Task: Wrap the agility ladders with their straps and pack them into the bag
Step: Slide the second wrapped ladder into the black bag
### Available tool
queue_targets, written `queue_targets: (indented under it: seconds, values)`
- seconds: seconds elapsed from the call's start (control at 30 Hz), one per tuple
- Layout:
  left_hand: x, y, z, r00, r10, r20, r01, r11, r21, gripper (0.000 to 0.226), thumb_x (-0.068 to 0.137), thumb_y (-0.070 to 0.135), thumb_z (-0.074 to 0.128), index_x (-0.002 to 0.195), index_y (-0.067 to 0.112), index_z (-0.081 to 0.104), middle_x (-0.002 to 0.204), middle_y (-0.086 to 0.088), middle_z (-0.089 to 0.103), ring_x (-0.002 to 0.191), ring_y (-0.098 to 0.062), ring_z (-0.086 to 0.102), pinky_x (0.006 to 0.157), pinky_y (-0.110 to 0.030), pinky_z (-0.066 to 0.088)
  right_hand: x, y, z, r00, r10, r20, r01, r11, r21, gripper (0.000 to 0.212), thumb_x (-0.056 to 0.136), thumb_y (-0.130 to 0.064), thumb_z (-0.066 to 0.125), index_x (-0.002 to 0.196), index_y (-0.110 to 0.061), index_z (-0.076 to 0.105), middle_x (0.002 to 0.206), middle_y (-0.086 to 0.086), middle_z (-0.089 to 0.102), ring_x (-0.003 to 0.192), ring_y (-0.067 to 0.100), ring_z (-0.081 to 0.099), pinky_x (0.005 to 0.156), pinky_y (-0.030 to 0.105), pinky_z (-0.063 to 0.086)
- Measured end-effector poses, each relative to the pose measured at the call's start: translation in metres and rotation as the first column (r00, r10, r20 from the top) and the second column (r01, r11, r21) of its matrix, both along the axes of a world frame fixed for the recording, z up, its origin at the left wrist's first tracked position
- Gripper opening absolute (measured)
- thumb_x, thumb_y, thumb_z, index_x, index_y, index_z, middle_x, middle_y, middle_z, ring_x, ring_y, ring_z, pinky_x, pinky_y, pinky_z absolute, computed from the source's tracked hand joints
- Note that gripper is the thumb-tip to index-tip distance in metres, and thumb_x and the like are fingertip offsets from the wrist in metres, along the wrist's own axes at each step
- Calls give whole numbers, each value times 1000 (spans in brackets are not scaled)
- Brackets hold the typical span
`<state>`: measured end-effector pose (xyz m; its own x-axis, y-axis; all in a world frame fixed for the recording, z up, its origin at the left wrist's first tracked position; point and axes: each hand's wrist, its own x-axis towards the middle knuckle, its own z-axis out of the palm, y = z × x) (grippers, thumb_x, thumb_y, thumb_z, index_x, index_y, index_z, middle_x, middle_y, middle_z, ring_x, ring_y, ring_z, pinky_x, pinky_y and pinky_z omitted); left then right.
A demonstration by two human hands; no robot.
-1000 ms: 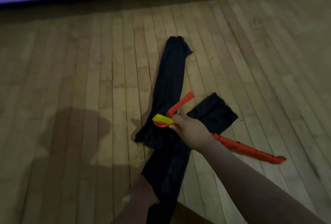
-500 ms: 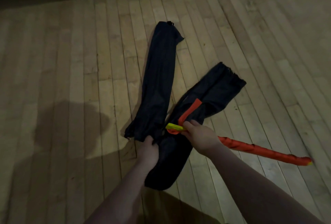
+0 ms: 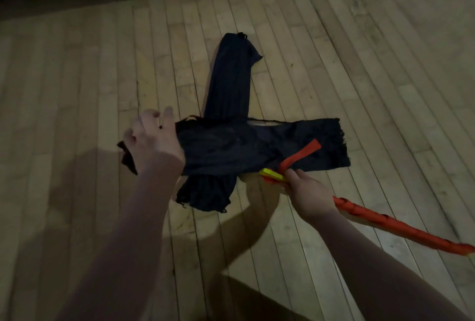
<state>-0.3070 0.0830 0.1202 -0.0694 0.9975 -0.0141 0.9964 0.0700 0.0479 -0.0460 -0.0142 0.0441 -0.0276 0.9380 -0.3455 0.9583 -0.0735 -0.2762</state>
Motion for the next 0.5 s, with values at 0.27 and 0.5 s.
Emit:
queue_targets:
  seconds: [0.27,0.5]
  values:
    - [42,-17,-87,946,-294,140,325,865,-383,70,95,10,41,151,24,1,159,-1,1,129,-31,33,99,-42,40,-1,5,-6,1000,12,-23,-13,999,-49,23,100,-34,35,120,-24,43,104,0,53,89,23,59,64,31,38]
    - [39,-19,-110,804,-593,46,577,759,-301,40,92,6,43,130,15,54,112,-10,50,103,-28,49,73,-35,41,5,12,-10,1000,3,-19,-3,1000,-18,19,99,-34,39,112,-21,45,104,2,53,89,26,58,62,32,36]
